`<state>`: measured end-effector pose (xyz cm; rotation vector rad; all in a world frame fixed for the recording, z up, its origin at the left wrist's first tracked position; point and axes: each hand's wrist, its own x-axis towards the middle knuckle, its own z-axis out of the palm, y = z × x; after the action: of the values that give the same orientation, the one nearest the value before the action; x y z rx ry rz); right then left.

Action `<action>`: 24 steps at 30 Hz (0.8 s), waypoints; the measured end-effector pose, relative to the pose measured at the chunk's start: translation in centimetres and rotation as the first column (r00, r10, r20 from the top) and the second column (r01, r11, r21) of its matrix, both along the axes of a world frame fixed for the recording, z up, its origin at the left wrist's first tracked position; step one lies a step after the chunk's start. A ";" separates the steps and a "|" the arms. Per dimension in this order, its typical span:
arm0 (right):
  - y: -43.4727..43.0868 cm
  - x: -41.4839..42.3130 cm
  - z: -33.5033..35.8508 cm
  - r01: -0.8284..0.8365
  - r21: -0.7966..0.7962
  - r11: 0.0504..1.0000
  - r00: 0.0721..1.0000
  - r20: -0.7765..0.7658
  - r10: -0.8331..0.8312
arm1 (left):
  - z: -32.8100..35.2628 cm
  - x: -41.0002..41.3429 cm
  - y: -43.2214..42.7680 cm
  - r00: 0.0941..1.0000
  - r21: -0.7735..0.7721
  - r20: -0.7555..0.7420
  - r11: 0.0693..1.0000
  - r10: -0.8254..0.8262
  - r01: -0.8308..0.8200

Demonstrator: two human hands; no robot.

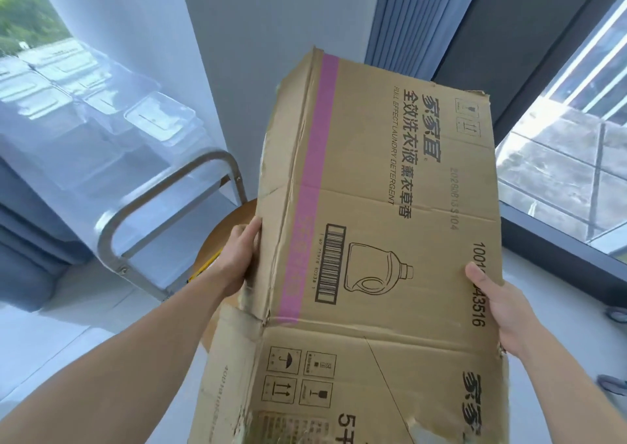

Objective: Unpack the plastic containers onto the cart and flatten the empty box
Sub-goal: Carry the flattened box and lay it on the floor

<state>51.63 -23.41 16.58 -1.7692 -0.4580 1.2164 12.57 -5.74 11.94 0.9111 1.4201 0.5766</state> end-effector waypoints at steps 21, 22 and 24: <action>-2.0 -11.4 5.6 -0.143 0.091 0.986 0.980 0.150 0.128 | 6.6 -9.0 -11.9 0.997 0.107 0.041 0.993 -0.063 0.058; -2.2 -11.4 6.0 -0.156 0.095 0.983 0.978 0.157 0.140 | 6.9 -9.1 -12.8 0.998 0.149 0.044 0.988 -0.055 0.048; -2.6 -11.4 6.7 -0.183 0.123 0.975 0.970 0.184 0.159 | 7.4 -9.0 -14.3 0.998 0.199 0.052 0.980 -0.026 0.015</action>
<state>40.20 -26.05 23.28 -1.7496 -0.7939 1.1219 3.55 -20.04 19.37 1.0587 1.3193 0.7318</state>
